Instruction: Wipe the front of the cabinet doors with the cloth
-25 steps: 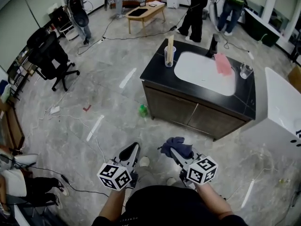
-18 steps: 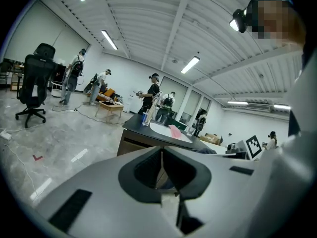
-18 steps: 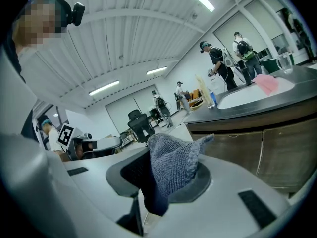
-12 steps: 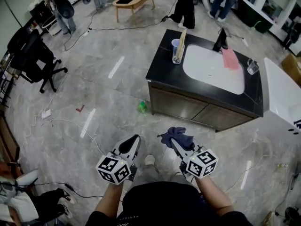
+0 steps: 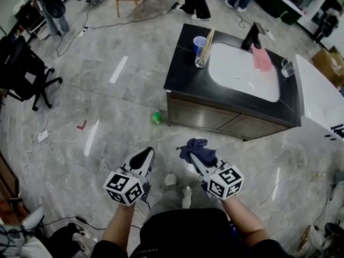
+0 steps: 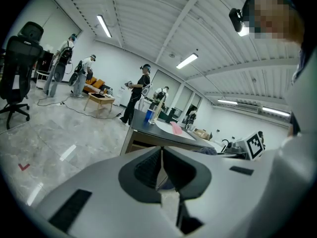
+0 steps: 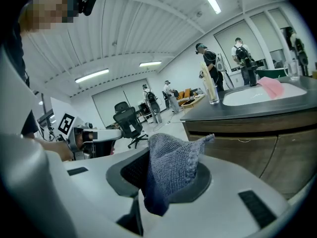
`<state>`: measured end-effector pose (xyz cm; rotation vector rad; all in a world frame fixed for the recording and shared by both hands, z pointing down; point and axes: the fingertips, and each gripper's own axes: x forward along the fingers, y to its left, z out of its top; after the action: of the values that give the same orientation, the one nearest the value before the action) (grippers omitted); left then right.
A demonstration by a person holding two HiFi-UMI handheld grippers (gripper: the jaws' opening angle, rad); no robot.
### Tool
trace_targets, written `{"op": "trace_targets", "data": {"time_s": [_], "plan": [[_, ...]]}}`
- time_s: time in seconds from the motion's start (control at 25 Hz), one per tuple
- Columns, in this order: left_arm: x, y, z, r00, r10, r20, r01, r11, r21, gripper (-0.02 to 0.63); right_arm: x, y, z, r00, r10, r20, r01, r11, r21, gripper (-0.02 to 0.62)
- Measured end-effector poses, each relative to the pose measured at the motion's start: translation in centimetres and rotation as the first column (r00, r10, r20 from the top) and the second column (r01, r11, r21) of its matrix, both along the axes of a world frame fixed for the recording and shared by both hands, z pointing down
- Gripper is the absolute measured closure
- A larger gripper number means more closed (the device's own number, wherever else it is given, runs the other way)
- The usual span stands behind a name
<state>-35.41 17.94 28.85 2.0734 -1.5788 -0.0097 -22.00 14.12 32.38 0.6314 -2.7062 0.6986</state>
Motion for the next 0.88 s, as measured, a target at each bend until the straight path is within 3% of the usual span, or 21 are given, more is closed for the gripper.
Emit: {"op": "trace_targets", "data": {"time_s": [0.32, 0.68, 0.88], "plan": [[1.8, -2.5, 1.6, 0.999, -0.023, -0.023, 0.023, 1.000, -0.017, 0.586, -1.2, -3.1, 2.3, 0.998, -0.059, -0.010, 0.059, 0.998, -0.010, 0.486], [6.1, -5.4, 2.8, 0.993, -0.120, -0.003, 0.120, 0.992, -0.027, 0.586, 1.8, -5.0, 2.9, 0.984, -0.177, 0.014, 0.177, 0.984, 0.004, 0.486], [6.9, -7.3, 4.8, 0.994, -0.105, 0.011, 0.105, 0.994, -0.041, 0.586, 1.8, -6.5, 5.1, 0.979, -0.205, -0.010, 0.206, 0.979, 0.016, 0.486]]}}
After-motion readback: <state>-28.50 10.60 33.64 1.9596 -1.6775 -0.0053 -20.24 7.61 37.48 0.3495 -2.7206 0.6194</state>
